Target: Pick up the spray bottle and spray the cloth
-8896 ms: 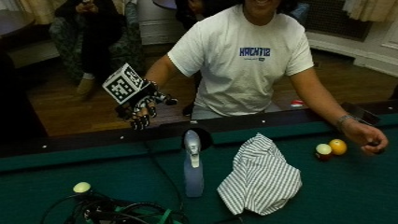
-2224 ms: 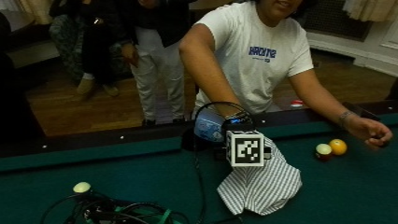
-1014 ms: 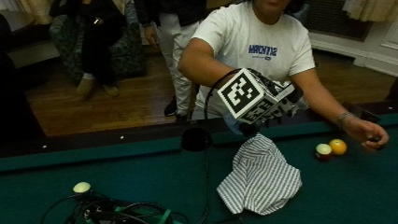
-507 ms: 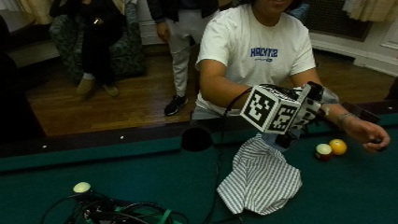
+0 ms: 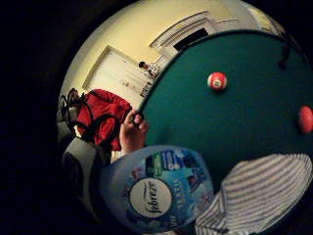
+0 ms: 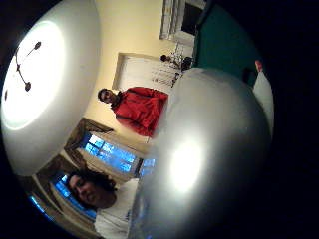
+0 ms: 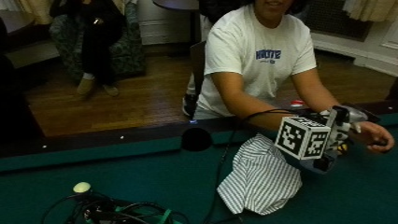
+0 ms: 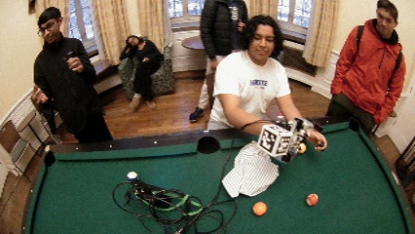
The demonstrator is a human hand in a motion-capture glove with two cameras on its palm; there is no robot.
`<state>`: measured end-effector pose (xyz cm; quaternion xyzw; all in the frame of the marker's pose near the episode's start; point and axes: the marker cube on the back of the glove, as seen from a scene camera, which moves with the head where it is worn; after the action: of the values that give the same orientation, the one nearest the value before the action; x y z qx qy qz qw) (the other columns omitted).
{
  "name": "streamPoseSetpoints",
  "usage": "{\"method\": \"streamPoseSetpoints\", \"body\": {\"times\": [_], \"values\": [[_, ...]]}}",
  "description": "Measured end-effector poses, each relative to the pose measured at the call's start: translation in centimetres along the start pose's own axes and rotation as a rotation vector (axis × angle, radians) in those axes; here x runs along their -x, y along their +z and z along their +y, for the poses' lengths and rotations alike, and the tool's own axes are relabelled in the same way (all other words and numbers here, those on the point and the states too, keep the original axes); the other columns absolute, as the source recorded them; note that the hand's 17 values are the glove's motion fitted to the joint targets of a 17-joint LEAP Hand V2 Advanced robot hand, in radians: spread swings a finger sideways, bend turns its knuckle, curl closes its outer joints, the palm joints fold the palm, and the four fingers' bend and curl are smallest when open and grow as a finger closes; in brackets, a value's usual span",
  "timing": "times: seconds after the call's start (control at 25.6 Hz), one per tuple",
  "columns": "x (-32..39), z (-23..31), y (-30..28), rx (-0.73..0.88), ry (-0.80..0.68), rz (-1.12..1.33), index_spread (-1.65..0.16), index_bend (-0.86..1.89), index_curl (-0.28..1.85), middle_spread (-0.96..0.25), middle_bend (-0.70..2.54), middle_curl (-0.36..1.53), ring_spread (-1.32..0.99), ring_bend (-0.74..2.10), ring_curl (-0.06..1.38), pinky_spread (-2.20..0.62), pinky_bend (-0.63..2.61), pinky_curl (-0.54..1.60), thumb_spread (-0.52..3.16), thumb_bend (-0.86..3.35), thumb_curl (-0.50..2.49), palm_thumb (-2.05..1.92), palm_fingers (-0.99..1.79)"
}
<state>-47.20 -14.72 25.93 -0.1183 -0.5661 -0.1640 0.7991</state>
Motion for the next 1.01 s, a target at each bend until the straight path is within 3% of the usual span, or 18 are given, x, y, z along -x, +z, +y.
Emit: {"method": "streamPoseSetpoints", "body": {"times": [0.27,1.01], "values": [[-4.4,-0.7,4.6,-0.019,0.017,-0.002,-0.26,0.37,0.63,-0.20,0.70,0.57,-0.20,0.80,0.49,-0.29,0.49,0.43,0.38,-0.03,0.85,0.92,1.39],[-6.7,-6.7,8.0,-0.115,-0.006,-0.044,-0.26,0.39,0.63,-0.20,0.69,0.56,-0.20,0.79,0.49,-0.29,0.48,0.42,0.34,-0.03,0.86,0.92,1.39]]}}
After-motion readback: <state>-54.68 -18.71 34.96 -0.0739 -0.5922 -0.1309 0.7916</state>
